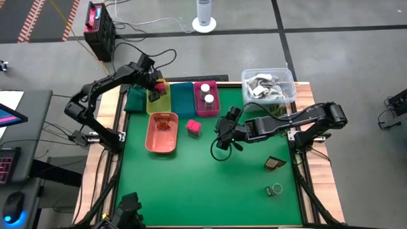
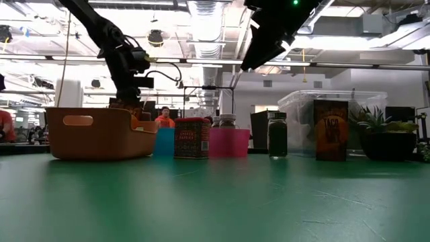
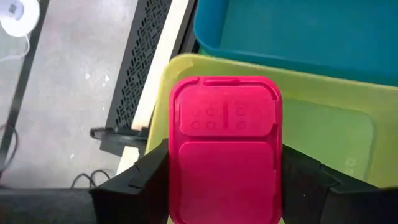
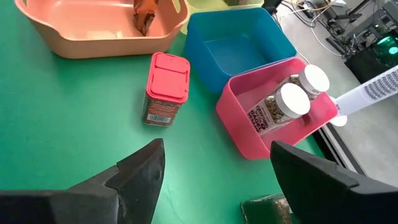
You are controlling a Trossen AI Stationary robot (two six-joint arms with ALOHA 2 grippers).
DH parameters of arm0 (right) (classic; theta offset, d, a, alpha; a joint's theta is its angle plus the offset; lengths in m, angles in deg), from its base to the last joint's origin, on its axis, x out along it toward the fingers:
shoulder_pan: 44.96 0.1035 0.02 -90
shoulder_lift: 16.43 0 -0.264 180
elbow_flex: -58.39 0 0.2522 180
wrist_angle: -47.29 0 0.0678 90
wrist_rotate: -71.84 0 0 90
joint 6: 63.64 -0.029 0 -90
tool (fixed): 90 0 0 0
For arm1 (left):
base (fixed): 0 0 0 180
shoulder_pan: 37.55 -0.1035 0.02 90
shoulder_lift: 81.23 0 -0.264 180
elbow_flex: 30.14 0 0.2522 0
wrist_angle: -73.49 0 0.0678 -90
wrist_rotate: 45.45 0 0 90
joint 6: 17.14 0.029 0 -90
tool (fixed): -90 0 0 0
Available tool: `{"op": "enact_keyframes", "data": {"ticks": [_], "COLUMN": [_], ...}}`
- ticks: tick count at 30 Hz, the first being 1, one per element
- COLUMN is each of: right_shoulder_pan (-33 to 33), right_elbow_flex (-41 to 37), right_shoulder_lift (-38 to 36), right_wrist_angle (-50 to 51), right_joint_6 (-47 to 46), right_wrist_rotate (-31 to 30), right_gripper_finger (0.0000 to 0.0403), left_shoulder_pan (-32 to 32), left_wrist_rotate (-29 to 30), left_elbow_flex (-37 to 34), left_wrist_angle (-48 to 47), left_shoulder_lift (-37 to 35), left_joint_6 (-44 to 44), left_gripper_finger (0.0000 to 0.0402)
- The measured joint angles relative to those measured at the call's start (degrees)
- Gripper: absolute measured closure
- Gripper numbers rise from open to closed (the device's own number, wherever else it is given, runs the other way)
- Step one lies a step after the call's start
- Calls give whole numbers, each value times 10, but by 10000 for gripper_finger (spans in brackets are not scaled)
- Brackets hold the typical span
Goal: Sort spices by type
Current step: Put the bottom red seasoning can into the yellow bin
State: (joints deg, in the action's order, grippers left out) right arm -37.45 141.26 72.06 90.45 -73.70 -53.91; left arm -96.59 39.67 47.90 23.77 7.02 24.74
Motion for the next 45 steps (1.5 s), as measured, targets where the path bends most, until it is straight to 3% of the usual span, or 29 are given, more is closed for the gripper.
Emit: {"op": "enact_keyframes", "data": {"ticks": [12, 21, 28, 45], "right_shoulder_pan": [0, 0, 0, 0], "right_elbow_flex": [0, 0, 0, 0], "right_shoulder_lift": [0, 0, 0, 0], "right_wrist_angle": [-1, 0, 0, -1], "right_joint_6": [0, 0, 1, 0], "right_wrist_rotate": [0, 0, 0, 0], "right_gripper_finger": [81, 81, 81, 81], "left_shoulder_pan": [0, 6, 6, 26], "left_wrist_rotate": [9, 23, 43, 40], "left_elbow_flex": [-8, -7, -5, 101], "left_wrist_angle": [4, 9, 22, -63], "left_shoulder_lift": [2, 74, 83, 83], "left_joint_6": [-36, -73, -73, -102], "left_gripper_finger": [169, 166, 163, 163]}}
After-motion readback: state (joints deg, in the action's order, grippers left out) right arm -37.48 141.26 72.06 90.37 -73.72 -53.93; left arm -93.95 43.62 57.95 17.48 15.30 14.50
